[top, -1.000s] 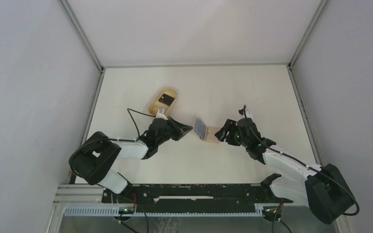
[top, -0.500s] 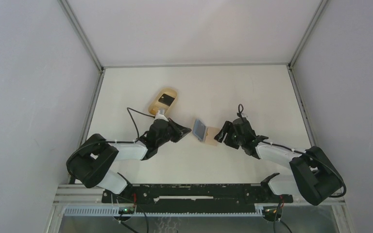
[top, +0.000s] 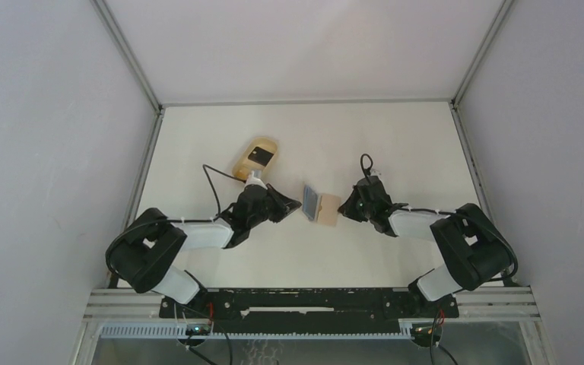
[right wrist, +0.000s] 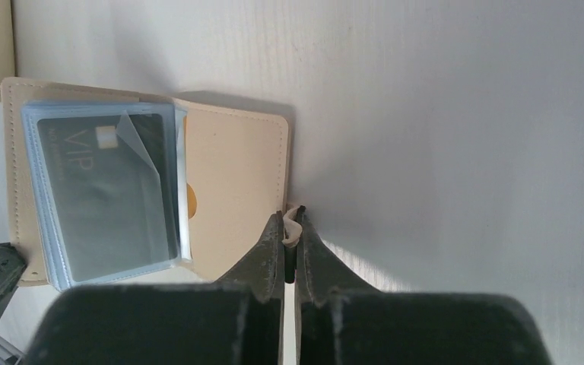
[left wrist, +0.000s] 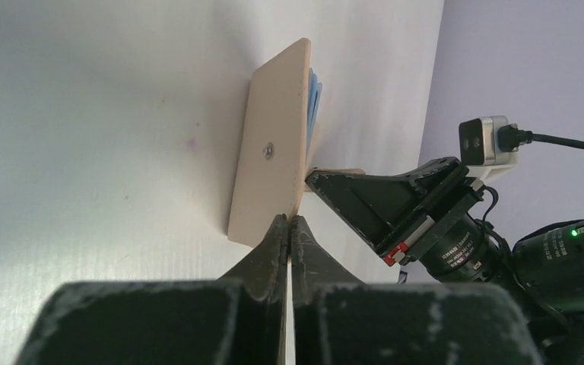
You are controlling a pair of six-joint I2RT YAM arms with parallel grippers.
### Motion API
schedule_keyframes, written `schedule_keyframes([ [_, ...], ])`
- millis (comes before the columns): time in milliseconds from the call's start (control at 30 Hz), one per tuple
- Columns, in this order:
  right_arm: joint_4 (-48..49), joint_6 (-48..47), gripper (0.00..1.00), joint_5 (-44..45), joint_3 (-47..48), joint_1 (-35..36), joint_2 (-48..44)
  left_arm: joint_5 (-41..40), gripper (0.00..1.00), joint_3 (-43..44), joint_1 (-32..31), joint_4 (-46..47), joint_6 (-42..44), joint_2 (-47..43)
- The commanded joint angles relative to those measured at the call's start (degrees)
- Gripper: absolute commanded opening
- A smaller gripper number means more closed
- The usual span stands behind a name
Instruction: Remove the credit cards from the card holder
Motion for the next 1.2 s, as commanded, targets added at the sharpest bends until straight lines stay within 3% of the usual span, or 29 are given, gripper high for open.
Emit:
schedule_keyframes([
  [0, 2.82, -2.06, 0.0, -1.15, 1.38, -1.18, 1.46, 0.38, 0.07, 5.27, -0.57, -5.45, 4.04, 0.66],
  [167, 3.97, -3.11, 0.0, -3.19, 1.38, -2.26, 2.23, -1.72, 0.31, 8.2, -0.45, -11.74, 6.86, 0.79],
  [233, 4.35, -3.24, 0.0, -3.69, 1.4, -2.35, 2.56, -2.54, 0.34, 9.23, -0.27, -13.05, 7.56, 1.44],
  [500, 5.33, -3.94, 0.0, -5.19, 1.38, -2.34, 3.28, -3.39, 0.31, 9.99, 0.55, -13.95, 7.61, 2.78],
  [1167, 7.63, -4.35, 0.0, -8.01, 1.38, -2.36, 5.47, -4.27, 0.35, 8.48, 4.73, -12.08, 8.12, 0.31],
])
